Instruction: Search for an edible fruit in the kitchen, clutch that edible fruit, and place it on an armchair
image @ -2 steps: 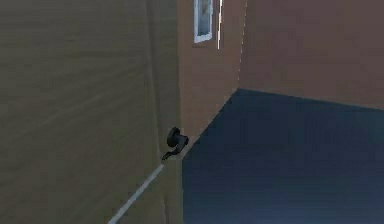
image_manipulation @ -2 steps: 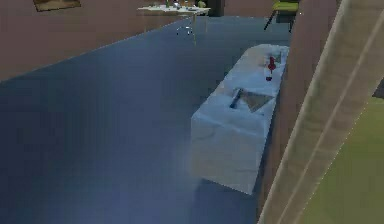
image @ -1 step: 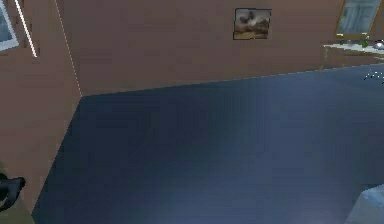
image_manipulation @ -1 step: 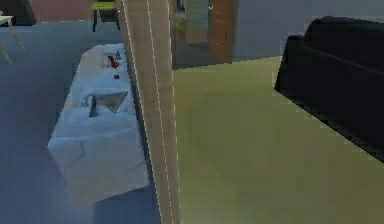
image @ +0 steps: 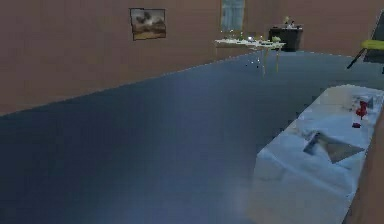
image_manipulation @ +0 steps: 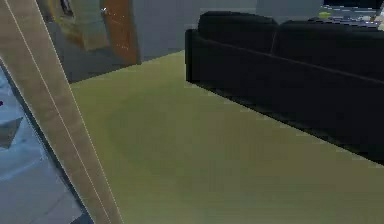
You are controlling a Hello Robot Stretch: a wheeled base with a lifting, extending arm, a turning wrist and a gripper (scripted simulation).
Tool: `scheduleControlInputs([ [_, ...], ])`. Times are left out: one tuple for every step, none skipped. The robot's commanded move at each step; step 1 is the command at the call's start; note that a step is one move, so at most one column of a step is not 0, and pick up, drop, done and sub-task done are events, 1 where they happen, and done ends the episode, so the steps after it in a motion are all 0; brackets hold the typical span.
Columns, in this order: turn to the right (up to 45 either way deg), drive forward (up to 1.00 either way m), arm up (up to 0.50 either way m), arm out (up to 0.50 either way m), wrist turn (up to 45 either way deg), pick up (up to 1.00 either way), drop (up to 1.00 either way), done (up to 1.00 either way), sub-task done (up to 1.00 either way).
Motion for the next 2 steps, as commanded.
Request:
scheduleControlInputs([
  [0.0,1.00,0.00,0.00,0.0,0.00,0.00,0.00,0.00],
  [9.0,0.00,0.00,0.00,0.0,0.00,0.00,0.00,0.00],
])
